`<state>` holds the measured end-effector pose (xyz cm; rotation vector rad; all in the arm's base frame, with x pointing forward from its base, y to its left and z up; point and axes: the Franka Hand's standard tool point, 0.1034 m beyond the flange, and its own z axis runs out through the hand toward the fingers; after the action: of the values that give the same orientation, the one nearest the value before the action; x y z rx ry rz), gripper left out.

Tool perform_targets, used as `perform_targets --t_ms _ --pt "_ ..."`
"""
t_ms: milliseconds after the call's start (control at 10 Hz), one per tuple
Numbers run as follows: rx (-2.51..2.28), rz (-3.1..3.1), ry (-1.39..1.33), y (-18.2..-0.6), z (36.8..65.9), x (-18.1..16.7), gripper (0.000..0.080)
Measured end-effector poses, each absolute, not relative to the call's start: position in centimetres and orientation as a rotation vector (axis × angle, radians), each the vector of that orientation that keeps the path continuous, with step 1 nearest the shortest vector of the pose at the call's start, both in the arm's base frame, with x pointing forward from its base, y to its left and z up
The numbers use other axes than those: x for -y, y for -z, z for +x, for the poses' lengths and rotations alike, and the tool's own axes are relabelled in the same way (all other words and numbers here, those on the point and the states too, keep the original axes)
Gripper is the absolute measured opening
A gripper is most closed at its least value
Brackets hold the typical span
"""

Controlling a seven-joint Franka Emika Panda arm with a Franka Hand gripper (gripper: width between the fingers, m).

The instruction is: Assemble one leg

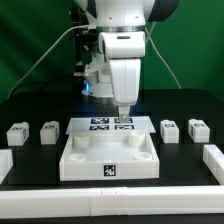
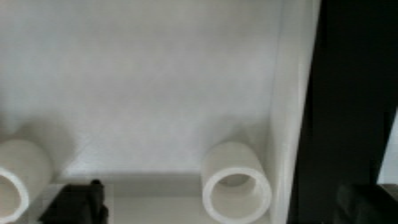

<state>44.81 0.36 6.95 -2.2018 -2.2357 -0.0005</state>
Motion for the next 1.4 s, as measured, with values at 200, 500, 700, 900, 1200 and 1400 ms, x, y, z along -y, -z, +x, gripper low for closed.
perform_targets --t_ms 200,500,700,900,1200,1400 --pt "2.294 -2.154 0.014 -6.5 44.1 0.5 0.0650" --pt "2.261 -2.160 -0.007 -5.2 42.6 2.3 0.0650" --pt "2.229 -2.172 -0.010 -3.6 42.0 2.8 0.0650" --pt "2.187 -2.184 -0.017 -1.8 41.4 2.8 0.0650" --pt "2.117 -2.239 -0.017 -1.0 42.0 1.0 0.0650" --pt "2.110 -2.244 -0.019 -0.9 41.9 1.3 0.0549"
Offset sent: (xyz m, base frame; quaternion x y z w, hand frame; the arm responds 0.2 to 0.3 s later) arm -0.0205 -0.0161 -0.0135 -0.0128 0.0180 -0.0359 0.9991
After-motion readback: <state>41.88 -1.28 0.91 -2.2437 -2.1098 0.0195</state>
